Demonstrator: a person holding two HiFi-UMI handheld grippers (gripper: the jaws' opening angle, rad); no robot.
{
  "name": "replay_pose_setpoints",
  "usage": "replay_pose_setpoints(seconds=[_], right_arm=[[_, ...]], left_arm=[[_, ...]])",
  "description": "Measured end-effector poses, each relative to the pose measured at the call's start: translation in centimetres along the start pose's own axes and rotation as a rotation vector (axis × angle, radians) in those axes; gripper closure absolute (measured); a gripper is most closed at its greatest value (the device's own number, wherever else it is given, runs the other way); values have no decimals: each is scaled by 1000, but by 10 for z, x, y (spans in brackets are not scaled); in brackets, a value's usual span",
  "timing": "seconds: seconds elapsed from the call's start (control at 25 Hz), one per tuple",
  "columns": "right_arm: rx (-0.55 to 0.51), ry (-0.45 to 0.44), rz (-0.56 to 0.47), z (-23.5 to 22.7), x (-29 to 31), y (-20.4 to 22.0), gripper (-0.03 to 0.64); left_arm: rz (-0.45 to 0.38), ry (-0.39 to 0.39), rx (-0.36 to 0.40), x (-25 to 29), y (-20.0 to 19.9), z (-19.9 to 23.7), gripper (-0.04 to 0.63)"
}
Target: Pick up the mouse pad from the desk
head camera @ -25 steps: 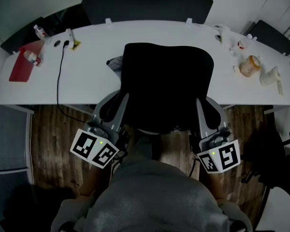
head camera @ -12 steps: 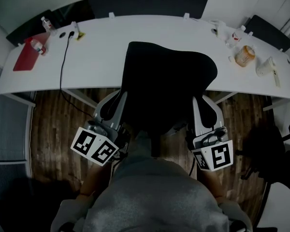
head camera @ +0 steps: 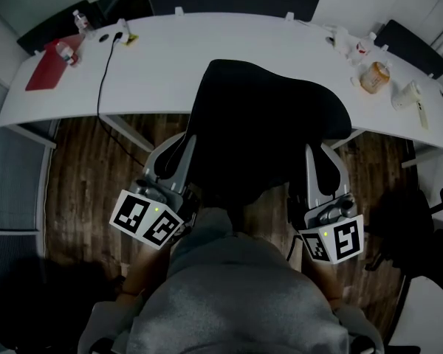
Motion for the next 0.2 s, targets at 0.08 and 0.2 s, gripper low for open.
replay_pose_setpoints(seconds=[0.08,0.2], right_arm=[[-2,-1,-1,5,-4,-3,597],[-10,-8,-5,13,-9,-7,597]], left_arm=[[-2,-1,-5,-6,-2,-2,584],[-10,2,-9,-12,-7,-5,584]])
Point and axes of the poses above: the fingertips, and each gripper's own axes: x forward along the fingers, z to its left, y out of its underside, the point moved 6 cm from there along -x, backward along the fingers, and after that the axes turned 13 degrees about x, right-handed, at the moved point
